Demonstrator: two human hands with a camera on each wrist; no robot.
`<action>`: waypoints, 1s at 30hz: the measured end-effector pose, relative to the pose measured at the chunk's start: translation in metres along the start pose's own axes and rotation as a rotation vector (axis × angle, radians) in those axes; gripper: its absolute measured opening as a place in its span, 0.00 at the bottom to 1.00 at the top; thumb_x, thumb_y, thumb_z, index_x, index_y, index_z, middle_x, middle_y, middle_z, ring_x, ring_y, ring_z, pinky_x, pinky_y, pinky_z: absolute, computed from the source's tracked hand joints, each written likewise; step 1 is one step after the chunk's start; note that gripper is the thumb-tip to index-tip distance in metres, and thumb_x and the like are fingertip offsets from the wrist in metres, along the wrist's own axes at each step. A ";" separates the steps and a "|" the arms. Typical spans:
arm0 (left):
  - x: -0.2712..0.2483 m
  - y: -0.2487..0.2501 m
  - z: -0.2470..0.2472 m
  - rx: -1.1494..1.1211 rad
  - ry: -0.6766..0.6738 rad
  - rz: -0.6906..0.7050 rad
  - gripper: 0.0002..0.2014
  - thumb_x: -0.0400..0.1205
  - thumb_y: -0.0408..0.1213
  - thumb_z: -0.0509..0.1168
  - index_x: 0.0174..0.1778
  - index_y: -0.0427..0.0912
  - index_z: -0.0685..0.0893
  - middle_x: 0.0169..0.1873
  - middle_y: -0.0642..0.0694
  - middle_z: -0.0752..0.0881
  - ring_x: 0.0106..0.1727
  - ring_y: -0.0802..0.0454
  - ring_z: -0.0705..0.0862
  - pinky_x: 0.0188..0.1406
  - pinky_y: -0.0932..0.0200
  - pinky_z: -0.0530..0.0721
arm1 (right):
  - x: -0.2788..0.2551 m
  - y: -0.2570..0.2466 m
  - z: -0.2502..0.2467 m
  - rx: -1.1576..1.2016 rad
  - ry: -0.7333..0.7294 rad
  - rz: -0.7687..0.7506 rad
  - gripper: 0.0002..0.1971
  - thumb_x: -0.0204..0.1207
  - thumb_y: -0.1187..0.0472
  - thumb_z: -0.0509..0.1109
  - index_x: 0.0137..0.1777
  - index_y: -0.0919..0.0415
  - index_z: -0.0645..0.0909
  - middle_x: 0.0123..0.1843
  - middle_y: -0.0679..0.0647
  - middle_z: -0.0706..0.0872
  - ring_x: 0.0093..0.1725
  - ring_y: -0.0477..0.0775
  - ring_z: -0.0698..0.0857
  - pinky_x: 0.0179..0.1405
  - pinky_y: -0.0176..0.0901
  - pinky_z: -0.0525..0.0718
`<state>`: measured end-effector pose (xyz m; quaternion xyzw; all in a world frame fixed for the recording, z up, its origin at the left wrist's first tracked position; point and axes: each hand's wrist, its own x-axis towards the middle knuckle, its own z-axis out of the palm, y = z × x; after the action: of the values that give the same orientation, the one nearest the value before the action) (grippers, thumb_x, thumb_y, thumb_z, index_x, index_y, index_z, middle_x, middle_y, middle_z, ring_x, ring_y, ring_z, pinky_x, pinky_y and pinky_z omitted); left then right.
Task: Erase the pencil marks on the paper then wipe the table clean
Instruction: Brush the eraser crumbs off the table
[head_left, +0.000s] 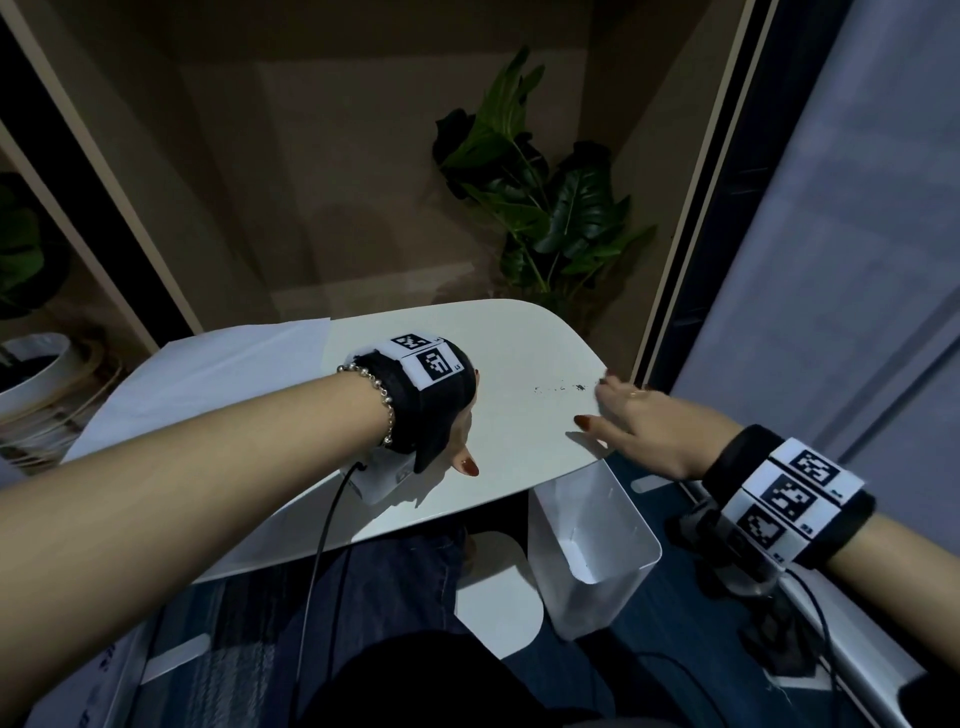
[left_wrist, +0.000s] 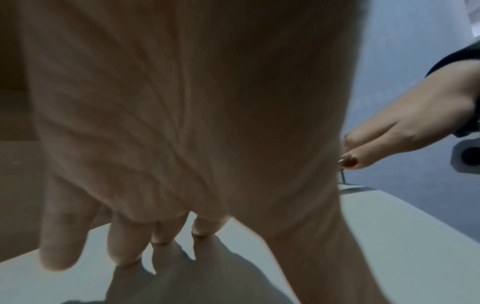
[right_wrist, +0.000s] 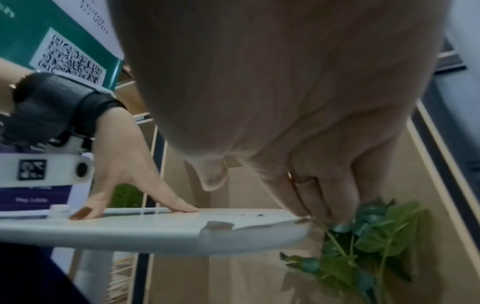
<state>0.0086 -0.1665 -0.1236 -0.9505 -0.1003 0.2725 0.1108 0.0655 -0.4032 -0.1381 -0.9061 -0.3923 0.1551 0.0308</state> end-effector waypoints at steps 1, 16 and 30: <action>0.006 -0.001 0.005 0.060 0.002 -0.011 0.59 0.64 0.71 0.75 0.85 0.41 0.61 0.80 0.36 0.67 0.78 0.35 0.70 0.75 0.39 0.71 | 0.000 -0.007 0.002 0.004 0.012 -0.053 0.37 0.83 0.34 0.45 0.80 0.60 0.64 0.87 0.61 0.60 0.86 0.58 0.60 0.82 0.57 0.63; 0.032 -0.009 0.021 0.152 0.066 -0.057 0.86 0.28 0.89 0.55 0.84 0.42 0.57 0.80 0.31 0.64 0.74 0.31 0.73 0.67 0.27 0.74 | 0.011 -0.017 0.008 -0.027 0.024 -0.134 0.37 0.85 0.37 0.46 0.88 0.59 0.52 0.89 0.56 0.50 0.88 0.50 0.50 0.86 0.50 0.52; 0.035 -0.006 0.021 0.090 0.043 -0.079 0.85 0.33 0.84 0.66 0.85 0.40 0.52 0.81 0.28 0.61 0.78 0.28 0.68 0.71 0.28 0.73 | 0.019 -0.014 0.009 -0.027 0.032 -0.061 0.38 0.86 0.37 0.46 0.87 0.63 0.53 0.89 0.60 0.52 0.88 0.54 0.53 0.85 0.53 0.56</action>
<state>0.0256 -0.1485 -0.1573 -0.9455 -0.1233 0.2514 0.1662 0.0651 -0.3810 -0.1491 -0.8965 -0.4212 0.1343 0.0293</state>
